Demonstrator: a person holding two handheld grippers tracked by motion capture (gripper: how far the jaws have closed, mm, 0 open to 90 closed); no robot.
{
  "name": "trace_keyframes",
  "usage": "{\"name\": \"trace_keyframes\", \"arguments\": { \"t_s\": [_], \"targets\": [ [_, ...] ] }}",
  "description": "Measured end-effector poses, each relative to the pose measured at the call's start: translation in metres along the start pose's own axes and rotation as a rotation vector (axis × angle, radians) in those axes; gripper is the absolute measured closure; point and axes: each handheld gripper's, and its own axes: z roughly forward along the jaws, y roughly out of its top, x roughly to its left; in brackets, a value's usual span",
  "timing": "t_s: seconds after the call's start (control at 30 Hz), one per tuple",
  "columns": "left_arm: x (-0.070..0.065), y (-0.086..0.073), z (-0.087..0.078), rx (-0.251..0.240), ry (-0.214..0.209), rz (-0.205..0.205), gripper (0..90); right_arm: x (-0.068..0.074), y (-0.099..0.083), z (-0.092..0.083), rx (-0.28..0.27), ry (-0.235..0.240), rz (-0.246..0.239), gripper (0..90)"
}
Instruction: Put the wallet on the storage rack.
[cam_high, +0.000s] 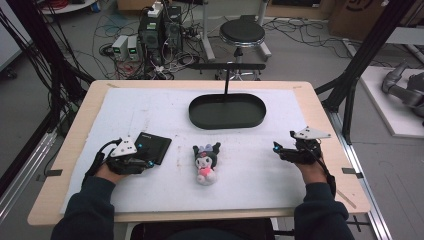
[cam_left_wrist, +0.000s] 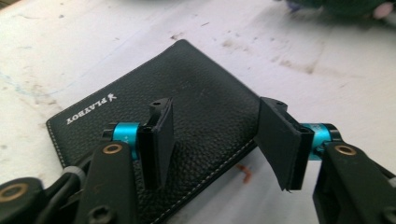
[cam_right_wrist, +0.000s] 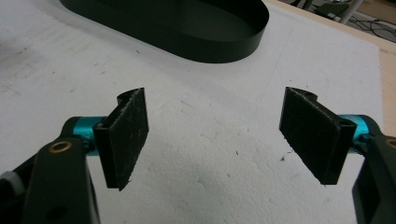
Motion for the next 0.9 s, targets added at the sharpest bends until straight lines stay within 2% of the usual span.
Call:
{"name": "trace_keyframes", "arguments": {
  "t_s": [0.07,0.13,0.23,0.27,0.33,0.37,0.47,0.53,0.57,0.6,0.63,0.7,0.73,0.77,0.8,0.83,0.87,0.9],
  "targets": [
    [0.001,-0.002,-0.002,0.004,-0.002,0.006,46.7,0.0,0.0,-0.001,-0.006,0.0,0.001,24.3],
    [0.002,-0.002,-0.001,0.023,0.027,0.004,44.8,-0.001,0.0,-0.001,-0.005,-0.001,0.003,24.3],
    [-0.002,0.0,0.003,0.05,0.063,0.046,45.1,-0.001,0.0,0.0,-0.003,0.0,0.004,24.3],
    [-0.003,0.0,0.005,0.054,0.073,0.049,46.1,0.0,0.0,0.0,-0.002,0.0,0.001,24.3],
    [-0.004,0.002,0.006,0.053,0.078,0.028,48.6,0.0,0.0,0.001,-0.002,0.001,-0.002,24.3],
    [-0.004,0.003,0.006,0.05,0.075,0.014,50.9,0.0,0.0,0.0,-0.002,-0.001,-0.003,24.3],
    [-0.006,0.006,0.008,0.048,0.09,0.0,67.5,0.0,0.0,0.0,-0.003,-0.001,-0.001,24.3],
    [-0.008,0.01,0.011,0.047,0.121,-0.016,71.3,0.0,0.0,0.0,-0.004,-0.002,-0.002,24.3],
    [-0.009,0.012,0.014,0.046,0.144,-0.016,81.6,0.001,0.0,0.001,-0.002,0.0,0.001,24.3],
    [-0.011,0.013,0.016,0.048,0.172,-0.011,81.6,0.001,0.0,0.001,-0.002,0.0,0.001,24.3],
    [-0.012,0.015,0.019,0.042,0.199,-0.008,88.0,0.001,0.001,0.001,-0.002,0.0,0.001,24.3],
    [-0.011,0.017,0.023,0.013,0.224,-0.027,86.9,0.001,0.0,0.001,-0.004,0.0,0.0,24.3],
    [-0.011,0.019,0.024,0.001,0.255,-0.038,79.3,0.001,0.0,0.0,-0.004,0.001,0.001,24.3],
    [-0.01,0.019,0.023,-0.015,0.255,-0.05,68.7,0.0,0.0,0.0,-0.004,0.0,-0.002,24.3],
    [-0.009,0.019,0.022,-0.022,0.26,-0.047,67.5,0.0,0.0,0.0,-0.004,0.001,0.002,24.3],
    [-0.009,0.019,0.021,-0.019,0.268,-0.039,61.4,0.0,0.0,0.0,-0.004,-0.001,0.003,24.3],
    [-0.007,0.018,0.019,-0.024,0.257,-0.041,53.5,0.0,0.0,0.0,-0.004,0.001,0.004,24.3],
    [-0.006,0.016,0.016,-0.031,0.244,-0.035,50.9,0.0,0.0,0.0,-0.005,0.001,0.008,24.3]
  ]
}}
